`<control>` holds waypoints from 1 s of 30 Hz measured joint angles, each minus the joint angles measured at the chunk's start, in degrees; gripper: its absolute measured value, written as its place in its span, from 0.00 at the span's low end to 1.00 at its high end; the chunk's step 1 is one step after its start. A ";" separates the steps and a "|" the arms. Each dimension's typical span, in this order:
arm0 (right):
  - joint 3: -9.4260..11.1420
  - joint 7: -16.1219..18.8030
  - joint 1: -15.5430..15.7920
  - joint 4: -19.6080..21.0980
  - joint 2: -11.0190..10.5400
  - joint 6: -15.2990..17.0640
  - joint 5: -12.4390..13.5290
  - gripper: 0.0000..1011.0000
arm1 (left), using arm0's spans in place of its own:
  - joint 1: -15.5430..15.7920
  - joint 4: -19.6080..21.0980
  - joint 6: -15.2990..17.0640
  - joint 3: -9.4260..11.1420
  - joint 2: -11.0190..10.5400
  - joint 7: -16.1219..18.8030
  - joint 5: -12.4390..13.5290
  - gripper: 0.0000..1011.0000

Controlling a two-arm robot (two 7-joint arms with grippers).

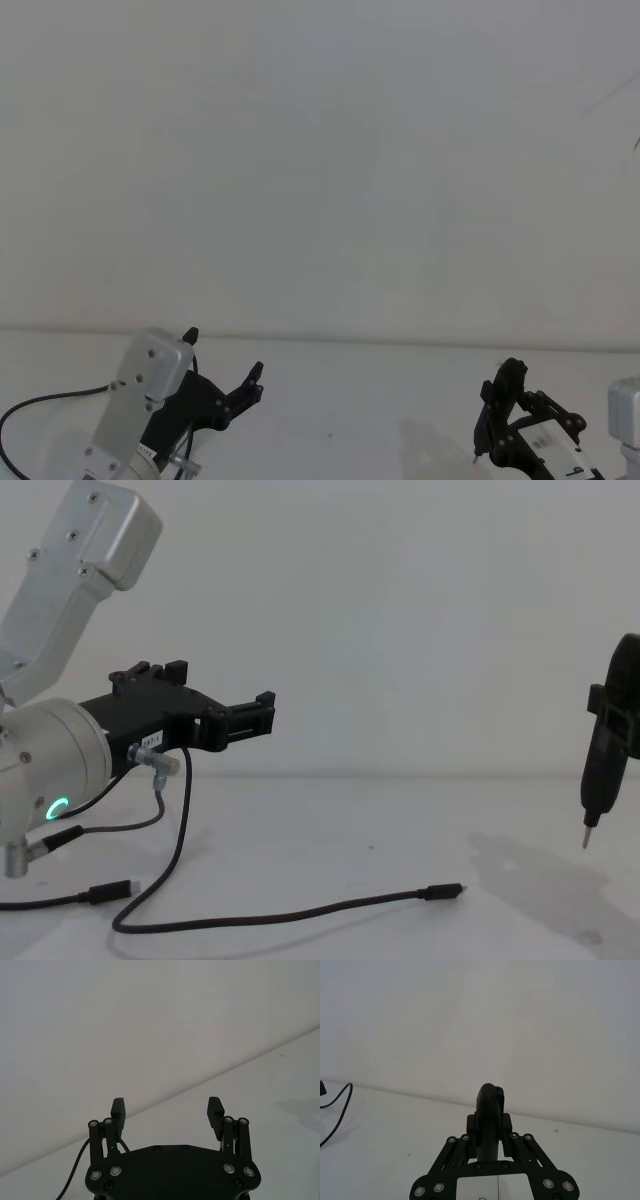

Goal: Pick up the data cable with the one hand.

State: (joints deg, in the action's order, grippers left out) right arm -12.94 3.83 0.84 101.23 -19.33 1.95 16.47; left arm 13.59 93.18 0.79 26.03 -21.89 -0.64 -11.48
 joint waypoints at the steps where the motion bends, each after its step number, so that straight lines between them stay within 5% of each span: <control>1: 0.00 0.00 0.00 0.00 0.00 0.00 0.00 0.27 | 0.00 0.00 0.03 0.00 0.00 -0.03 0.02 0.99; 15: 0.00 0.00 0.00 0.00 0.00 0.00 0.00 0.27 | 1.05 1.72 4.20 1.31 -2.17 -3.74 0.83 0.99; 30: 0.00 0.00 0.00 0.00 0.00 0.00 0.00 0.27 | 3.80 6.34 12.44 3.86 -8.30 -11.78 3.43 0.99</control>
State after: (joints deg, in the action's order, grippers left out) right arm -12.94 3.83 0.84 101.23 -19.33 1.95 16.47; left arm 17.39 99.53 13.23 29.89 -30.20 -12.41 -8.05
